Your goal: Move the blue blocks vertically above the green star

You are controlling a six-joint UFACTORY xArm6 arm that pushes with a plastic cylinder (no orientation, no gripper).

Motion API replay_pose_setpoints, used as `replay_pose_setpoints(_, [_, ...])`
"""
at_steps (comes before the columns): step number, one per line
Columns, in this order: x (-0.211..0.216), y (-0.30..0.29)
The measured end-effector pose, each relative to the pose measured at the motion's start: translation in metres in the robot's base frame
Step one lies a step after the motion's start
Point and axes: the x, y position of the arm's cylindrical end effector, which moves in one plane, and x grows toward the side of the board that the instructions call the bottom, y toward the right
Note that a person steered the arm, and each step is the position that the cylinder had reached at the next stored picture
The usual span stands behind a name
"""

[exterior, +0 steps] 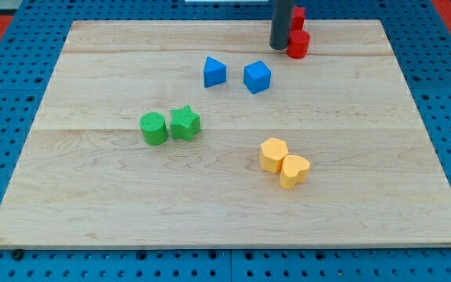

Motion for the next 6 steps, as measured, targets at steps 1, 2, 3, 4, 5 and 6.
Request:
replay_pose_setpoints(1, [0.018,-0.014])
replay_pose_setpoints(2, [0.067,0.001])
replay_pose_setpoints(3, [0.079,-0.024])
replay_pose_setpoints(4, [0.081,-0.057])
replay_pose_setpoints(5, [0.081,-0.092])
replay_pose_setpoints(6, [0.08,-0.13])
